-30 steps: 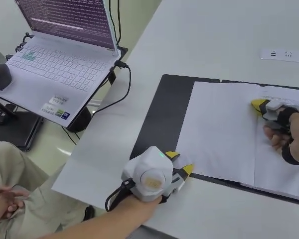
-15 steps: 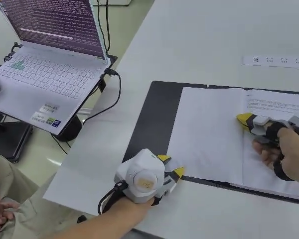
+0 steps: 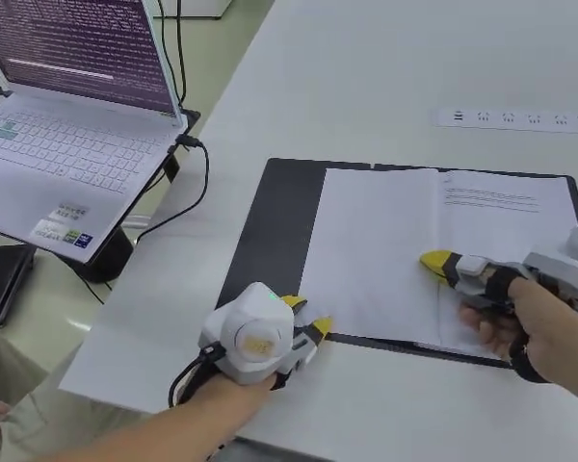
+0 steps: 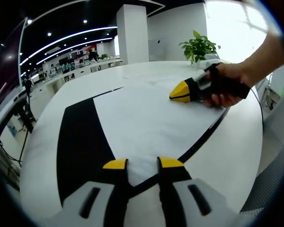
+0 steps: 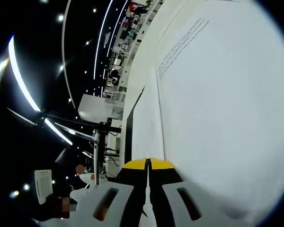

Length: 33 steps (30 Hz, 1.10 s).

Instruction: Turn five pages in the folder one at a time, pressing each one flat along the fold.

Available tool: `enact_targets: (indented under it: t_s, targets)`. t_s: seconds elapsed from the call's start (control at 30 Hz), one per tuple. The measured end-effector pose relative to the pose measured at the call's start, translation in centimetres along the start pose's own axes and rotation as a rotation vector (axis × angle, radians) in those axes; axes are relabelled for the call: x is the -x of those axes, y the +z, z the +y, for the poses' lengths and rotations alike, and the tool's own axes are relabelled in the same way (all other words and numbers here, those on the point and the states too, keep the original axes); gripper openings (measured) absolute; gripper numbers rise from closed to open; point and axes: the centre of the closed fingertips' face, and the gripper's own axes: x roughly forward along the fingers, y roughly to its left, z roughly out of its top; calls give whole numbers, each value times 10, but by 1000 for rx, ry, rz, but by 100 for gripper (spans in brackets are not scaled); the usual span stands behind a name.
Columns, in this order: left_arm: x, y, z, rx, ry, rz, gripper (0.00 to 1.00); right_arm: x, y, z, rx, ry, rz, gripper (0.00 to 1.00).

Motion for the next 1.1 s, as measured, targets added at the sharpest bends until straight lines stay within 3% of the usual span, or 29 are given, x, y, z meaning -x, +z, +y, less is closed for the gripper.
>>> enact_targets:
  t_s: [0.33, 0.93, 1.0, 1.1]
  targets:
    - [0, 1, -1, -1, 1, 0, 23, 15, -26, -4, -8, -5, 24, 0]
    - [1, 1, -1, 18, 16, 3, 23, 55, -103, -14, -77, -10, 99, 0]
    - [1, 2, -1, 40, 19, 13, 23, 61, -98, -2, -156, 45, 37, 0]
    - [0, 2, -4, 86, 13, 49, 26, 71, -98, 15, -98, 68, 30, 0]
